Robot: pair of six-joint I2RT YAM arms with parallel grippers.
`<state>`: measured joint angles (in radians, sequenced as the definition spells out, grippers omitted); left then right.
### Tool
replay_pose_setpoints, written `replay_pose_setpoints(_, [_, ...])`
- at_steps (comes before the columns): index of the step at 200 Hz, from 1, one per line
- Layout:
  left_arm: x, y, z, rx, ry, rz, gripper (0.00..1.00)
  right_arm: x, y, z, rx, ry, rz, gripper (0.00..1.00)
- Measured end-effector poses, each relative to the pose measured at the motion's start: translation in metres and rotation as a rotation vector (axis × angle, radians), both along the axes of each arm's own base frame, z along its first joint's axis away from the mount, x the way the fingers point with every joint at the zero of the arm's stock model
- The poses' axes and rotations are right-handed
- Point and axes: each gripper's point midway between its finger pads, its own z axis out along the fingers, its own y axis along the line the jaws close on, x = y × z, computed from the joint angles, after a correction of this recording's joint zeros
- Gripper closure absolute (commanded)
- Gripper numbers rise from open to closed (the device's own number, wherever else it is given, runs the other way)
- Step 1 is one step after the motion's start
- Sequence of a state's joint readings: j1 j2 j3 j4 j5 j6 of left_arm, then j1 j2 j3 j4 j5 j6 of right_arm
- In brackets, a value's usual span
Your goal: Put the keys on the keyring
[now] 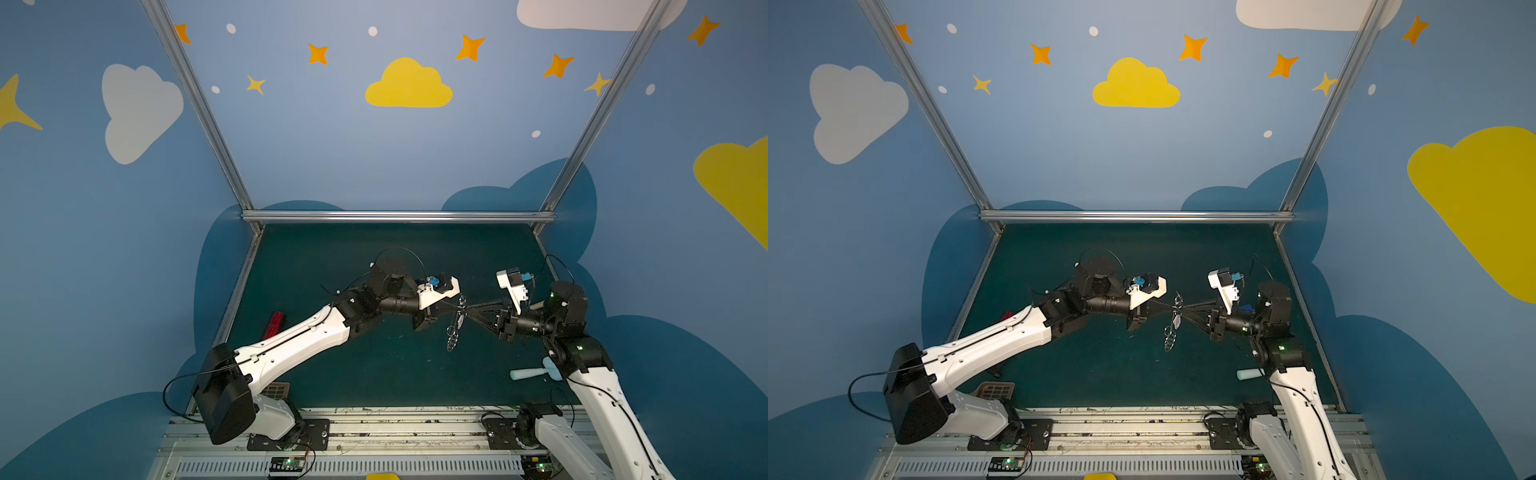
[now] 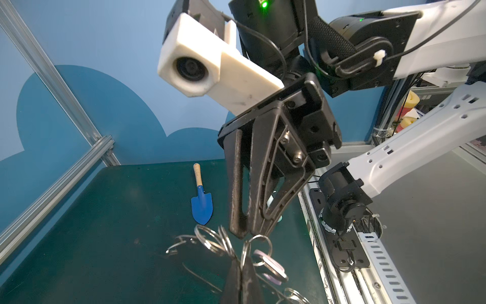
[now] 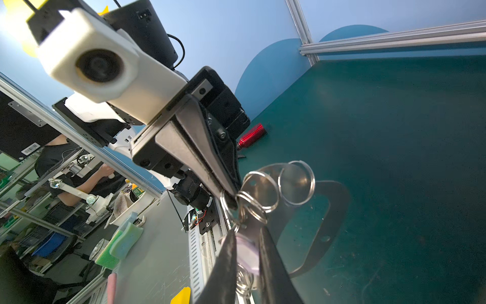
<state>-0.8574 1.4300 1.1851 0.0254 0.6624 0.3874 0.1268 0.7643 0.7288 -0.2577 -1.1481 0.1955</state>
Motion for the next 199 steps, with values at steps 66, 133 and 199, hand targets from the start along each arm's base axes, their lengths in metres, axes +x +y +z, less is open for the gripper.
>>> replay_pose_setpoints(66, [0.0014,0.0008,0.0004,-0.002,0.0,0.002,0.96,-0.0035,-0.0006,0.0025,0.024,0.002,0.009,0.8])
replay_pose_setpoints(133, [0.0023,0.0,0.0044,-0.017,-0.01,0.003,0.96,0.0006,0.0011,-0.0016,0.01,0.006,-0.005,0.83])
replay_pose_setpoints(199, [0.0028,-0.0009,0.0082,-0.031,-0.021,0.002,0.96,-0.0003,0.0064,-0.0031,0.008,0.008,0.019,0.96])
